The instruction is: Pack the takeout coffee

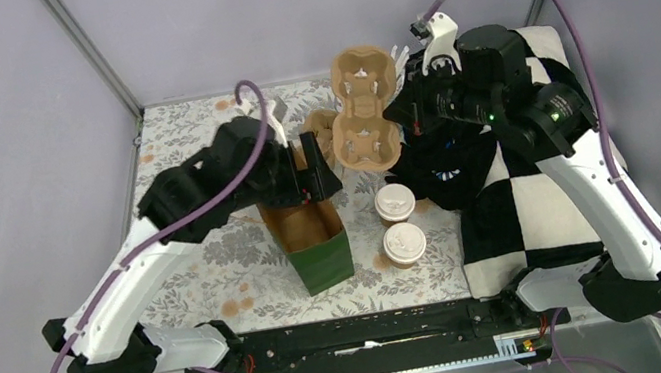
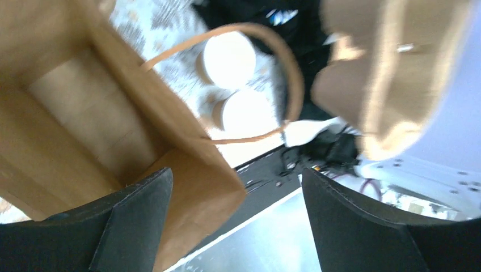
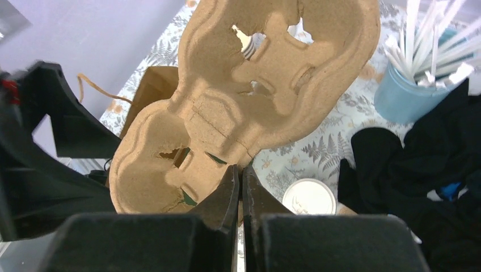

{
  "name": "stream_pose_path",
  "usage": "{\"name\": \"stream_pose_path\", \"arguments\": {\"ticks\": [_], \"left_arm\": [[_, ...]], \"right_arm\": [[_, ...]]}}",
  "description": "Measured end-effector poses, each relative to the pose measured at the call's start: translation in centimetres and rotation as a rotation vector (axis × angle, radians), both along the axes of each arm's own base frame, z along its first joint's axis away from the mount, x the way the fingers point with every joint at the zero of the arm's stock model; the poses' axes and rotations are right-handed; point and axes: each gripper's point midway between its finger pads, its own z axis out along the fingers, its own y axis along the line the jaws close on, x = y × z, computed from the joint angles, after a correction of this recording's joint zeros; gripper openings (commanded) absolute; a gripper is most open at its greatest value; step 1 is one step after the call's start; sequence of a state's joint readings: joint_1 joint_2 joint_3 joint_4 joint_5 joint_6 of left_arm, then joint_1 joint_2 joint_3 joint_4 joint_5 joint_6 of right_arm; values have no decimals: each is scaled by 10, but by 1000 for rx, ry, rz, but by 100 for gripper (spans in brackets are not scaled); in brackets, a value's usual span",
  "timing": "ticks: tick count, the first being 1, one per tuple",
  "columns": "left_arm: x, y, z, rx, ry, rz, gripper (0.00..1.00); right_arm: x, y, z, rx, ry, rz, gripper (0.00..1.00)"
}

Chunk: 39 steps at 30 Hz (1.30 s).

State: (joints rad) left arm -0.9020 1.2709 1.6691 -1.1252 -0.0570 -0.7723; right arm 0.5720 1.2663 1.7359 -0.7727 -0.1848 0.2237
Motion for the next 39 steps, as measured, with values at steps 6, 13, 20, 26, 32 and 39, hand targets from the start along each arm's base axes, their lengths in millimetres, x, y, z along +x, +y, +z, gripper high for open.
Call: {"name": "stream_pose_path", "arguments": {"ticks": [6, 13, 20, 26, 32, 39], "left_arm": [[20, 5, 112, -233, -209, 46, 90], [77, 31, 154, -464, -278, 199, 81], [89, 22, 121, -497, -193, 191, 86], [90, 60, 171, -439, -346, 299, 81], [90, 92, 229, -326, -582, 292, 59], [99, 86, 159, -134, -465, 173, 51]], "right_arm": [[0, 15, 30, 18, -69, 100, 0], [-12, 56, 47, 60, -78, 243, 0], [-29, 89, 41, 82, -45, 347, 0], [-43, 99, 39, 77, -47, 426, 0], [-52, 108, 17, 14, -53, 490, 0], [-56, 120, 2, -57, -86, 533, 0]]}}
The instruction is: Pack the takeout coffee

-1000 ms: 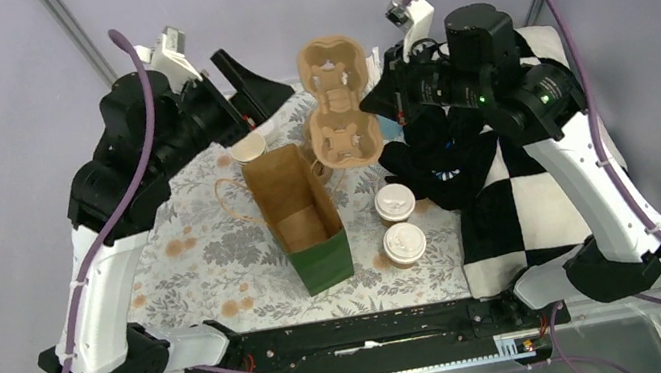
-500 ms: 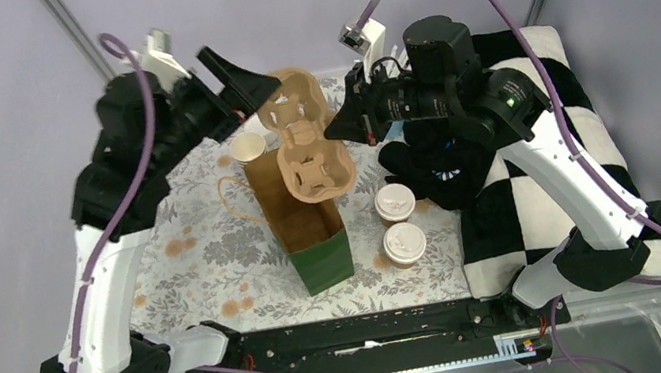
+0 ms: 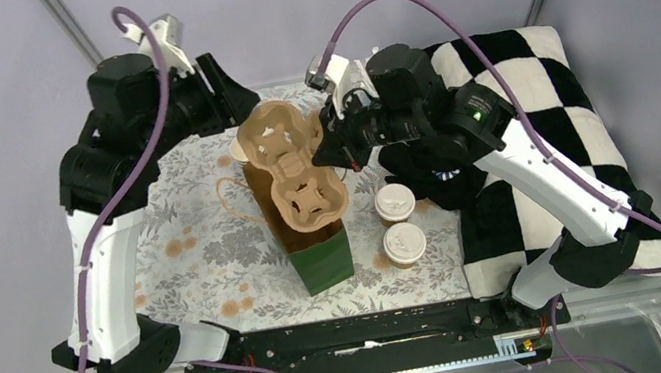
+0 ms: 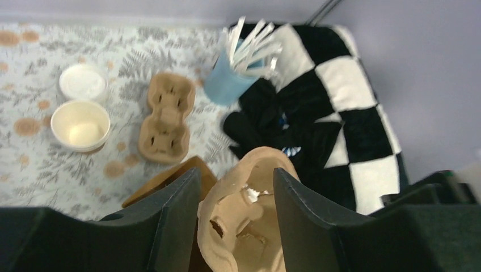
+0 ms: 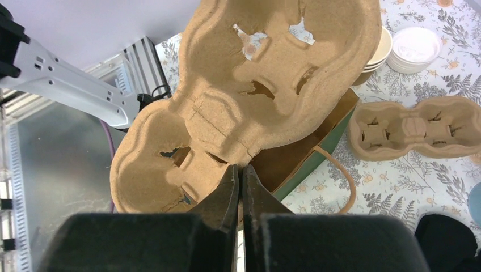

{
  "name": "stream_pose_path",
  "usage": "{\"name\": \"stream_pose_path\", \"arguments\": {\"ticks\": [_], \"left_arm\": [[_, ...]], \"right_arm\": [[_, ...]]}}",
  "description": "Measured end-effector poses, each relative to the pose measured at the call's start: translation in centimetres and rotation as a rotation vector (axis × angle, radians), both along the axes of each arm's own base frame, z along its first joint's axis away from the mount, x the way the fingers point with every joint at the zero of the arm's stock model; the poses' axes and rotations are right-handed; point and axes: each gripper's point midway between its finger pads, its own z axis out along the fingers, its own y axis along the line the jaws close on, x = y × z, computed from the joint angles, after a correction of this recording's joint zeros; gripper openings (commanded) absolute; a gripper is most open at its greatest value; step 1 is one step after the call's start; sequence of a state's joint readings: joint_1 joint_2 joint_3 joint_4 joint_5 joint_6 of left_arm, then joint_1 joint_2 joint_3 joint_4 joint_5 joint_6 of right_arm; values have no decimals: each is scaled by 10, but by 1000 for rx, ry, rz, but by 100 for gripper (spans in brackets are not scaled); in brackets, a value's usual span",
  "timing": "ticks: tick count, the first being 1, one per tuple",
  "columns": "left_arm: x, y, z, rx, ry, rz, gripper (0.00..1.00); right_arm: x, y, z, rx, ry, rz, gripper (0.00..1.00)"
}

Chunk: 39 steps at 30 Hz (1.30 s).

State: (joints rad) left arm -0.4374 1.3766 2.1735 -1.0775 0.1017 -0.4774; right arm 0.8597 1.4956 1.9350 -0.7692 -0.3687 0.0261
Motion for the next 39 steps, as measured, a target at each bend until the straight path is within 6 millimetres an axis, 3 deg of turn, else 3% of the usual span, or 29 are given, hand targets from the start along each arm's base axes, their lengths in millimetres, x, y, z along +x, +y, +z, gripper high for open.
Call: {"name": "stream_pose_path", "arguments": {"ticks": [6, 10, 12, 21, 24, 26, 30, 33, 39], "left_arm": [[0, -3, -41, 95, 84, -52, 39], [-6, -3, -51, 123, 88, -92, 40], [-10, -3, -52, 129, 84, -109, 48], [-10, -3, -56, 148, 82, -120, 56], [-8, -2, -57, 153, 83, -110, 67], [-5, 0, -59, 163, 85, -97, 69], [5, 7, -64, 192, 109, -40, 68], [11, 10, -72, 207, 148, 0, 62], [7, 15, -86, 193, 237, 53, 61]], "right_arm": [[-2, 14, -21, -46, -50, 5, 0], [2, 14, -39, -83, -47, -3, 0], [3, 14, -43, -92, -47, -1, 0], [10, 18, -36, -65, -98, -16, 0], [10, 20, -38, -65, -100, -12, 0], [10, 20, -39, -66, -104, -10, 0], [11, 21, -41, -70, -108, -8, 0], [14, 20, -41, -74, -116, -23, 0], [19, 19, -39, -78, -137, -53, 0]]}}
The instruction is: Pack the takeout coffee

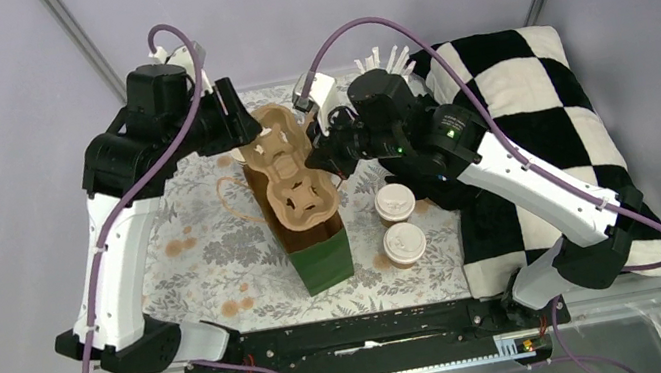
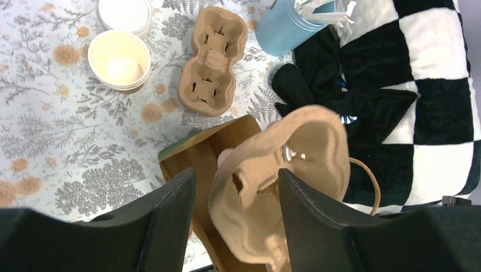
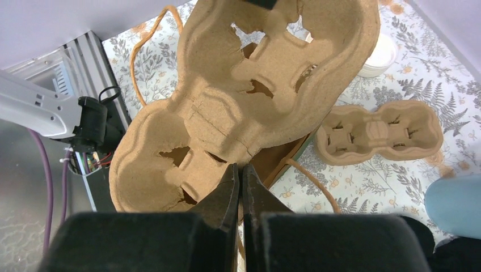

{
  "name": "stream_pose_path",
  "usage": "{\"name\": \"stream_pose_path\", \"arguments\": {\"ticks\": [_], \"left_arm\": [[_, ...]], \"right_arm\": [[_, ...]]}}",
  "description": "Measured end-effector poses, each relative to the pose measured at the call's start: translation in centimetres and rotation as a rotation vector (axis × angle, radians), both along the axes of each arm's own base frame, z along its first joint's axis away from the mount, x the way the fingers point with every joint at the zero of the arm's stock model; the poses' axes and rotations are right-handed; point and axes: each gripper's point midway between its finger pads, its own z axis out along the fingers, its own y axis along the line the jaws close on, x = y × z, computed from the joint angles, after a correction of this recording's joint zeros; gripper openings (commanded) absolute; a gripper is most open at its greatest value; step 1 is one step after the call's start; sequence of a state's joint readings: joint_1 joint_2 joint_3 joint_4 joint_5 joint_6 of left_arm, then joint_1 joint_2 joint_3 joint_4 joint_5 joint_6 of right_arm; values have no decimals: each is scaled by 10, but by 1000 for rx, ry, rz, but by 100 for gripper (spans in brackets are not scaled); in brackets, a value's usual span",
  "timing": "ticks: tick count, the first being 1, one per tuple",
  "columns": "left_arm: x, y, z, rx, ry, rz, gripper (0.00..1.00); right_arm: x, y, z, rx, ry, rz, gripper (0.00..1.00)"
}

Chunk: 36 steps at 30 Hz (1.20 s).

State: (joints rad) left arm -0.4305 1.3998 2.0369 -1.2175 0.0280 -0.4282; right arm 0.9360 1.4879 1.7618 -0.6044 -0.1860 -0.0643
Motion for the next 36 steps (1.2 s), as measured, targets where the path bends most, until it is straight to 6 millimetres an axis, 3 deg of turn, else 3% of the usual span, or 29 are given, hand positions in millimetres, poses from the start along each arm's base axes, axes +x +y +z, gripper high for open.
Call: {"name": "stream_pose_path", "arguments": {"ticks": [4, 9, 12, 30, 36], "left_arm": [[-16, 8, -2, -56, 28, 69, 63], [-39, 12, -2, -141, 49, 105, 44], [-45, 12, -4, -173, 62, 117, 39], [-30, 15, -14, -169, 75, 189, 38], [-28, 18, -17, -174, 67, 214, 27]], "right_arm": [[6, 0, 3, 8, -20, -25, 0], [8, 0, -2, 2, -21, -35, 0], [7, 1, -7, -6, -16, -33, 0], [5, 8, -4, 21, -21, -21, 0], [4, 8, -3, 26, -18, -21, 0]]}}
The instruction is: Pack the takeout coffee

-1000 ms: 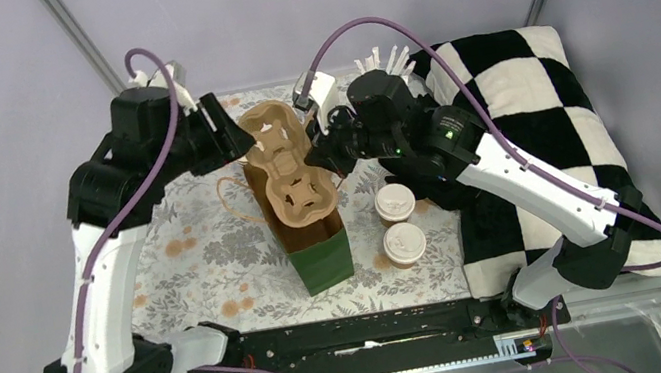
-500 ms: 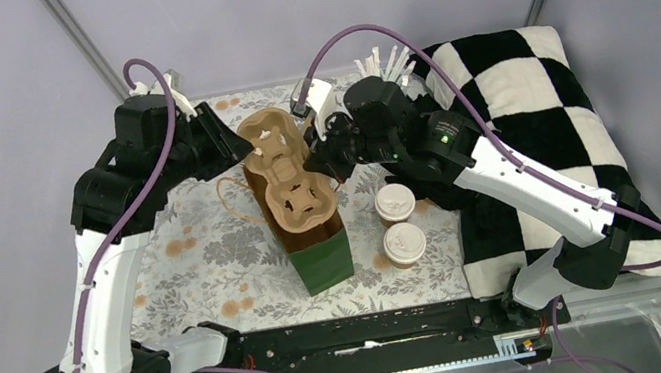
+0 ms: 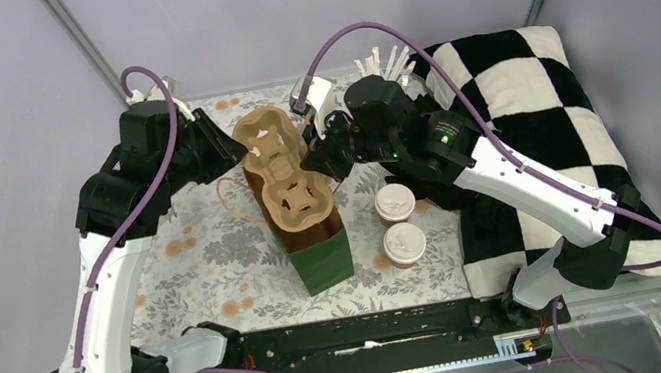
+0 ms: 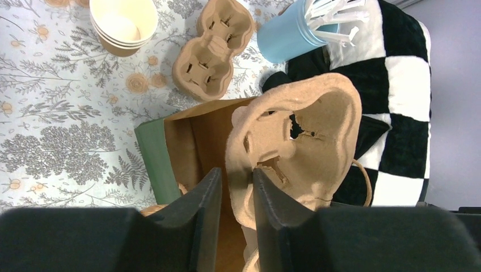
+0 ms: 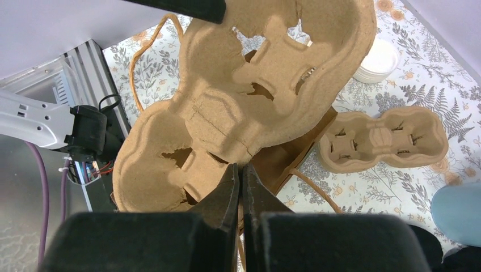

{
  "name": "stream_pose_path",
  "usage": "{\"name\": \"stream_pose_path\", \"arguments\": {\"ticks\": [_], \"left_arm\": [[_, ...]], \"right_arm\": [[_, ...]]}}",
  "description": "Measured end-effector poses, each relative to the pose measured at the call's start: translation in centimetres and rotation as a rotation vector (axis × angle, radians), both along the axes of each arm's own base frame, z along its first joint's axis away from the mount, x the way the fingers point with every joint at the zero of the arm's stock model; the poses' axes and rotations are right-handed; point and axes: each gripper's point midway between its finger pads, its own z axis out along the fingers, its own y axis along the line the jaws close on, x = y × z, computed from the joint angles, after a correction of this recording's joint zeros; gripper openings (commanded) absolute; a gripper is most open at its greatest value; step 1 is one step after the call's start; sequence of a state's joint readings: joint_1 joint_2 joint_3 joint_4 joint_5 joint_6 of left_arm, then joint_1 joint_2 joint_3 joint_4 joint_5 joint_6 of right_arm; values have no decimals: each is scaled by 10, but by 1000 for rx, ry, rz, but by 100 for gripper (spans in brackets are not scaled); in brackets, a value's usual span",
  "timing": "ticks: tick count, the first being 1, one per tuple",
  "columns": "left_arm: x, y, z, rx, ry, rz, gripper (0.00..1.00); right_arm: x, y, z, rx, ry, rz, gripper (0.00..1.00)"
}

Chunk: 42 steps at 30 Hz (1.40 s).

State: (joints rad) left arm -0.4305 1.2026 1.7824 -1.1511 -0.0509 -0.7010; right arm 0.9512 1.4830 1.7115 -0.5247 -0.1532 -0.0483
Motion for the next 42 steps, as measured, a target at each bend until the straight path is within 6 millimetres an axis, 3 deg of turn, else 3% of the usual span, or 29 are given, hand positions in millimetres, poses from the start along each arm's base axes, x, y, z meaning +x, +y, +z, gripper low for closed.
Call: {"name": "stream_pose_path", "arguments": {"ticks": [3, 6, 8, 11, 14, 15, 20, 23, 29, 36, 42], "left_arm": [[-2, -3, -7, -18, 7, -5, 17], [1, -6, -4, -39, -9, -11, 0], [2, -9, -2, -49, -20, -19, 0], [3, -11, -1, -51, -37, -37, 0], [0, -9, -9, -36, -44, -50, 0], [-2, -8, -15, -29, -39, -54, 0], [-11, -10, -31, -42, -39, -85, 0], [-13, -14, -31, -68, -60, -104, 0], [-13, -23, -20, -153, -126, -122, 0], [-13, -29, -9, -232, -165, -124, 0], [-14, -32, -5, -255, -172, -132, 0]], "right_arm": [[-2, 1, -1, 1, 5, 9, 0], [-4, 1, -3, -4, 11, 16, 0], [-5, 2, -4, -4, 15, 18, 1], [-6, 1, -6, -11, 21, 18, 46], [-5, -2, -8, -28, 12, 17, 73], [-4, -3, -8, -34, 7, 14, 78], [-2, -16, -13, -129, -91, 48, 85], [-9, -21, -4, -141, -172, 125, 84], [-30, -2, 17, -76, -280, 343, 77], [-42, 21, -18, -67, -342, 545, 78], [-36, 32, -27, -78, -422, 595, 77]]}}
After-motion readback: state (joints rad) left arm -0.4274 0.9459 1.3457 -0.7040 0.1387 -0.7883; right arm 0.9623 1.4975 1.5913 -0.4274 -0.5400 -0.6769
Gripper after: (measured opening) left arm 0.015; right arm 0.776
